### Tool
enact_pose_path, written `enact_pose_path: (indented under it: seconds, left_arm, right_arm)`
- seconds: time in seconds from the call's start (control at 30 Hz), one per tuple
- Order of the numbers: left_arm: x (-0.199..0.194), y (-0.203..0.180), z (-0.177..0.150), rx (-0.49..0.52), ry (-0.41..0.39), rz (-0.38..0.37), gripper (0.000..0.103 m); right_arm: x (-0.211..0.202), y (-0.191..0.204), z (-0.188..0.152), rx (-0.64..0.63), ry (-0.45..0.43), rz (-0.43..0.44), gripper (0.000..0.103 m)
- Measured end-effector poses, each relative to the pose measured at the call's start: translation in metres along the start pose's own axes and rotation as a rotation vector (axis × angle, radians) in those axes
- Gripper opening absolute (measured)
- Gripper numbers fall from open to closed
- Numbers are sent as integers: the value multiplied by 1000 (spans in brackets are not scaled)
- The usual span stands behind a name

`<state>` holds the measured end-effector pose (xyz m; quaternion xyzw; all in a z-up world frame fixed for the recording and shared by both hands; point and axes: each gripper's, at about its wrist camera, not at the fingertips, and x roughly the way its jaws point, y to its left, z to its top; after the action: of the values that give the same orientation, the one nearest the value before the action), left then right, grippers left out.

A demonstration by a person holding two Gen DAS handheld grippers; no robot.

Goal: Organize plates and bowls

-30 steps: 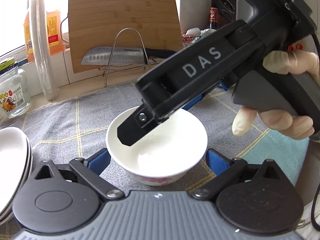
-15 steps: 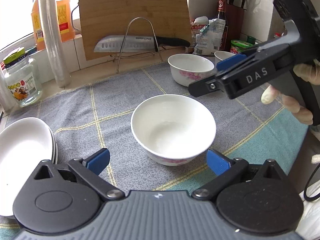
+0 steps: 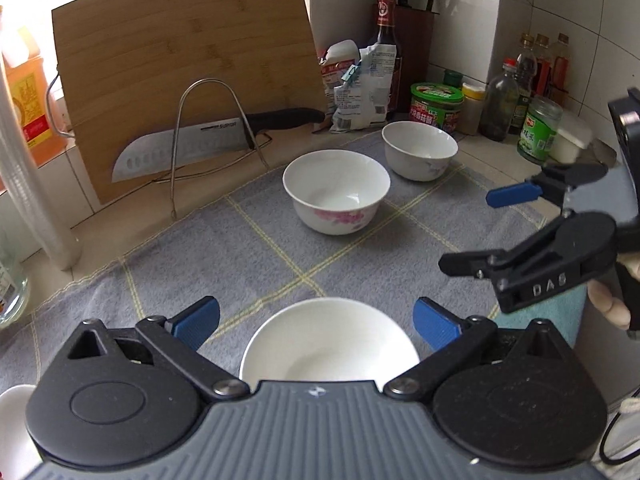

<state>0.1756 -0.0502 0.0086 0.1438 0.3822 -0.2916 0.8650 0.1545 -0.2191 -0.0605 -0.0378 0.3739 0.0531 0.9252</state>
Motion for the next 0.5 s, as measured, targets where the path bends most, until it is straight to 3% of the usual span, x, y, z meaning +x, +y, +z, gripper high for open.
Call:
enact_pose_path:
  seconds: [0.17, 0.5]
  left_arm:
    - [30, 1, 32, -101, 47, -9, 102]
    - [84, -3, 81, -131, 56, 60, 102]
  right_arm:
    - [17, -15, -4, -30, 9, -15, 103]
    - [54, -35, 6, -61, -12, 82, 103]
